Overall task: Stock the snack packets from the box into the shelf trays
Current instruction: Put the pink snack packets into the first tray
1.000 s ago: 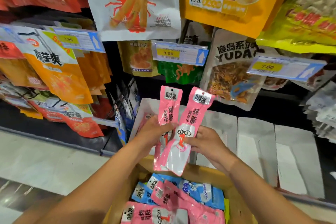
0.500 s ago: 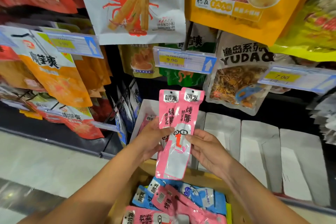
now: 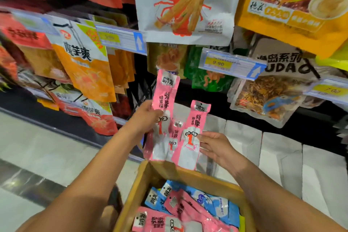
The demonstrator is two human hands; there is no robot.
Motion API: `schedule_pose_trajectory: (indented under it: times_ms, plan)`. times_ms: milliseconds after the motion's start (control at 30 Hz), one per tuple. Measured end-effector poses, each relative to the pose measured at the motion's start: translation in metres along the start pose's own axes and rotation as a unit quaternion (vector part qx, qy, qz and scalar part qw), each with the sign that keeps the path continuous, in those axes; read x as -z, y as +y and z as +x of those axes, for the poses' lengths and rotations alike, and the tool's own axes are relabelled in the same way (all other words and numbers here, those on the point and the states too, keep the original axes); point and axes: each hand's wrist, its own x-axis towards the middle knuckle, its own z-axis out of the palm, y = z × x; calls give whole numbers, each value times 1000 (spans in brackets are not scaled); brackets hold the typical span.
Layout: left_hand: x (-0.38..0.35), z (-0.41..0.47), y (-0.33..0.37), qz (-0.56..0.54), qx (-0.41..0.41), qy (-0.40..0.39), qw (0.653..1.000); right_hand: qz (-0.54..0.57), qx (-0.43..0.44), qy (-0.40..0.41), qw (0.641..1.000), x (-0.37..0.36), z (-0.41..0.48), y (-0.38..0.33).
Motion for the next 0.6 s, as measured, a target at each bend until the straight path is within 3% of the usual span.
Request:
schedule_pose_trajectory:
  times_ms: [300,600]
  plan:
    - [56,2,1,-85,-21,44,995,-62,-67,23,996,-70,126,38]
    - [65,12,-10,-70,0,53,996,-85,-96,81,988,-106,280,123]
